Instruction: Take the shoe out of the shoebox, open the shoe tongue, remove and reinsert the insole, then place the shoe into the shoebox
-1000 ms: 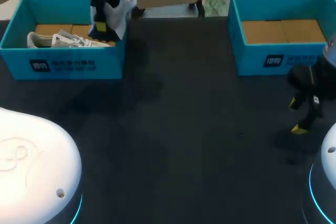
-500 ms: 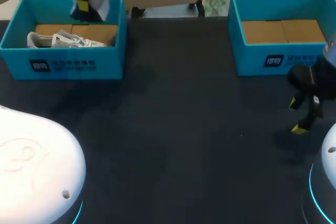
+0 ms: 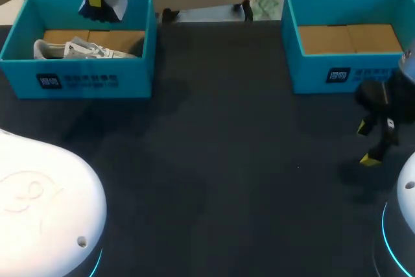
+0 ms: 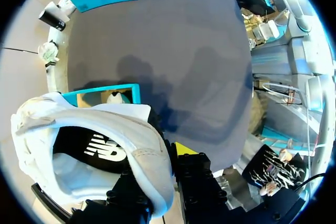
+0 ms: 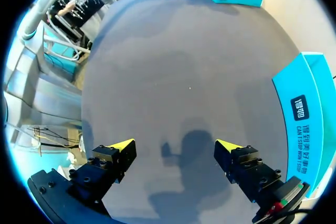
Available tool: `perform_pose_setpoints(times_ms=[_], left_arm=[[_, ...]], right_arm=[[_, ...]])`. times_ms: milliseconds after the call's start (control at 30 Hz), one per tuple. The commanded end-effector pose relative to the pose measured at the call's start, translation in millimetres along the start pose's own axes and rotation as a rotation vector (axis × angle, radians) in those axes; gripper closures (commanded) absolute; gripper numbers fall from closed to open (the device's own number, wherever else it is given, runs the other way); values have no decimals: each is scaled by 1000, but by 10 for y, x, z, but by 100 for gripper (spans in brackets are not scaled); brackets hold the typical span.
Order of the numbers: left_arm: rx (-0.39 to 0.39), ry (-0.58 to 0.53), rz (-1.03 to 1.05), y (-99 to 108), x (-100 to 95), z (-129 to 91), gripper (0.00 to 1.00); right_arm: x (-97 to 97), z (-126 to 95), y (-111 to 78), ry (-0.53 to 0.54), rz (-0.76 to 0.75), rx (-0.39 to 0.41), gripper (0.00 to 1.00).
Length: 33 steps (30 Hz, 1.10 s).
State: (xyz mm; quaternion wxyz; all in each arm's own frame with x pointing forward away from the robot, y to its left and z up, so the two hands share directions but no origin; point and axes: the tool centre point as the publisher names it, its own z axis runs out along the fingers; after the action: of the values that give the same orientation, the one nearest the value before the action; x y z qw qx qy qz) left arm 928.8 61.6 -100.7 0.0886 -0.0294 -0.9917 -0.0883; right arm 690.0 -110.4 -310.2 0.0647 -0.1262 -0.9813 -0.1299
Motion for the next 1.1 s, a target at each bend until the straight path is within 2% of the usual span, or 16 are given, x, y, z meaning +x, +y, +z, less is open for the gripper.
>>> perform_pose_setpoints(times_ms=[33, 133, 300, 600, 833, 1100], left_arm=[[-28, -37, -2, 74, -80, 52, 100], [-23, -39, 3, 300, -256, 87, 100], [-1, -12, -49, 801, -628, 204, 100], [34, 18, -68, 1508, -1106, 366, 100], [41, 33, 11, 1859, -1387, 442, 100], [10, 7, 139, 2127, -1588, 622, 100]], right_arm=[[7, 0, -4, -1, 0, 0, 0], [7, 0, -4, -1, 0, 0, 0], [7, 0, -4, -1, 0, 0, 0], [7, 0, -4, -1, 0, 0, 0], [7, 0, -4, -1, 0, 0, 0], [7, 0, -4, -1, 0, 0, 0]])
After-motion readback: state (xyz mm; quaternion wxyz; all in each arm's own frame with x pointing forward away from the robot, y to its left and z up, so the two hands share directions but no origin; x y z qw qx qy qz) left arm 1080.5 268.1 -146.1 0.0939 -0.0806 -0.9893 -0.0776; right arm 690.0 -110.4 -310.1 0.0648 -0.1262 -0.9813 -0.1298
